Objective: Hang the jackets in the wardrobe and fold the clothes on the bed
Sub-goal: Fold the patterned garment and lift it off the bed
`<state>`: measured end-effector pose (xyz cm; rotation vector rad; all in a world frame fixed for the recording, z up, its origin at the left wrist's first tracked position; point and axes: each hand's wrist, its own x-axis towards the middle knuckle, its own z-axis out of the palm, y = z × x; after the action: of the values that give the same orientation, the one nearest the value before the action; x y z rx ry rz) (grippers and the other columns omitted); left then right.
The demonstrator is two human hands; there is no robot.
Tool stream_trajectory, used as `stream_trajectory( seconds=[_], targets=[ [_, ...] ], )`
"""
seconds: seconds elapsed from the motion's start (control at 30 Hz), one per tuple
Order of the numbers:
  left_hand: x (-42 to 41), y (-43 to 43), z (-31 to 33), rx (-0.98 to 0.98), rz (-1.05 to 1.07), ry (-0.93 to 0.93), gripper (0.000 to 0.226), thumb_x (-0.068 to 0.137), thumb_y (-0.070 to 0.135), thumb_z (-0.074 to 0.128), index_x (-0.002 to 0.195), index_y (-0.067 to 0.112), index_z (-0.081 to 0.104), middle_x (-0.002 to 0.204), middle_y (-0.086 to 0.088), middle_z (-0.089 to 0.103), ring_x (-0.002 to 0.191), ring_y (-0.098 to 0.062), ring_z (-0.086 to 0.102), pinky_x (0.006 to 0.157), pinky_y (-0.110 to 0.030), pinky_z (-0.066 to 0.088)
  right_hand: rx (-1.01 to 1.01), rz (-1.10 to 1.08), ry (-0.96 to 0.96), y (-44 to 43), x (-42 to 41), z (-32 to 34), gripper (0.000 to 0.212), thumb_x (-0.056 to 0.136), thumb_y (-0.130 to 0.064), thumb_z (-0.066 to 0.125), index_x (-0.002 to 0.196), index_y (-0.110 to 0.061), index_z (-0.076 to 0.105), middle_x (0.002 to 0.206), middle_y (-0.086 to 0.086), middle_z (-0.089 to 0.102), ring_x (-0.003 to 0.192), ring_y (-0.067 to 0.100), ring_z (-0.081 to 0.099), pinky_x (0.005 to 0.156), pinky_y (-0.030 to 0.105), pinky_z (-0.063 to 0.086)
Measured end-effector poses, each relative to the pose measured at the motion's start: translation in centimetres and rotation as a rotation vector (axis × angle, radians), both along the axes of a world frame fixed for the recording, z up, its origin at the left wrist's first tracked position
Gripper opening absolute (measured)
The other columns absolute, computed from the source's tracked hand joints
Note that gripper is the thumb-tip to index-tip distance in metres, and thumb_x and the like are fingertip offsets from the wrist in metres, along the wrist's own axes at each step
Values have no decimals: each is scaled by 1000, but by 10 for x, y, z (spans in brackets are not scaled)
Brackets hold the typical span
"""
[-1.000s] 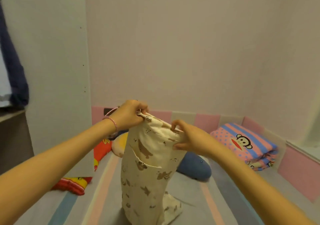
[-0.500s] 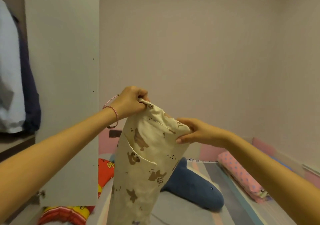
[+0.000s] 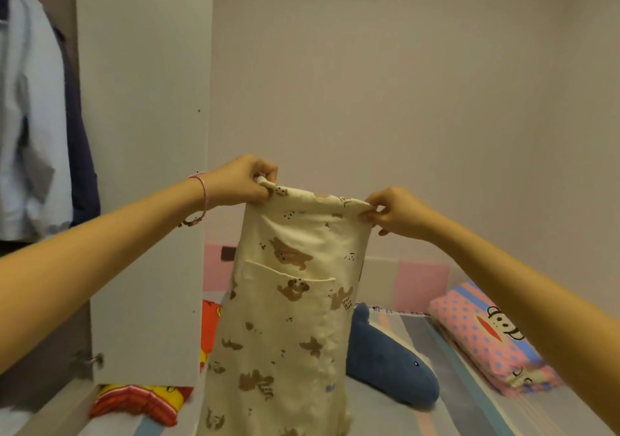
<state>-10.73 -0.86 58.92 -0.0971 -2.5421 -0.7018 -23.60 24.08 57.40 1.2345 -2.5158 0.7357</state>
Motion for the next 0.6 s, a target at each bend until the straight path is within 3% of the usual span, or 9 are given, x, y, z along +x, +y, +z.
stream_trajectory(
  seconds=[0.1,0.17,0.33,0.43,0.53,0.6],
  targets=[
    [9,-3,-7,29,-60,-164,21,81,-6,49,78,11,61,76,-5,57,72,-16,50,65,-25,46,-59,7,80,-5,6,-8,10,91,-10,58,85,-13,66,89,0,63,75,28,66,69,48,57],
    [16,-6,-16,93,-102,-178,23,80,-5,50,87,11,65,82,-7,61,77,-17,53,67,-24,49,-102,13,139,-4,11,-10,13,90,-7,56,87,-7,68,88,0,61,75,28,65,70,49,56],
    [22,1,-30,98,-183,-237,38,81,-10,47,101,13,70,97,-5,68,88,-14,62,78,-25,55,-90,12,320,4,26,-2,15,90,-5,56,91,-4,71,83,-3,58,73,23,58,66,33,49],
    [20,9,-34,29,-176,-313,30,84,-9,43,100,1,67,100,-15,65,91,-24,60,84,-34,54,-60,-8,396,7,28,2,18,91,-6,55,99,-4,71,90,1,60,75,19,53,66,25,39],
    [16,17,-40,12,-173,-362,22,88,-3,42,85,4,63,85,-11,61,79,-18,56,69,-22,53,-64,-48,429,10,26,1,19,91,-6,54,100,-4,71,93,4,62,77,21,54,66,26,39],
    [12,21,-45,20,-184,-353,15,84,17,51,77,8,59,77,-7,55,72,-16,52,63,-19,47,-55,-81,440,15,25,-1,18,91,-6,54,99,-6,71,95,5,64,78,23,56,65,28,43]
  ],
)
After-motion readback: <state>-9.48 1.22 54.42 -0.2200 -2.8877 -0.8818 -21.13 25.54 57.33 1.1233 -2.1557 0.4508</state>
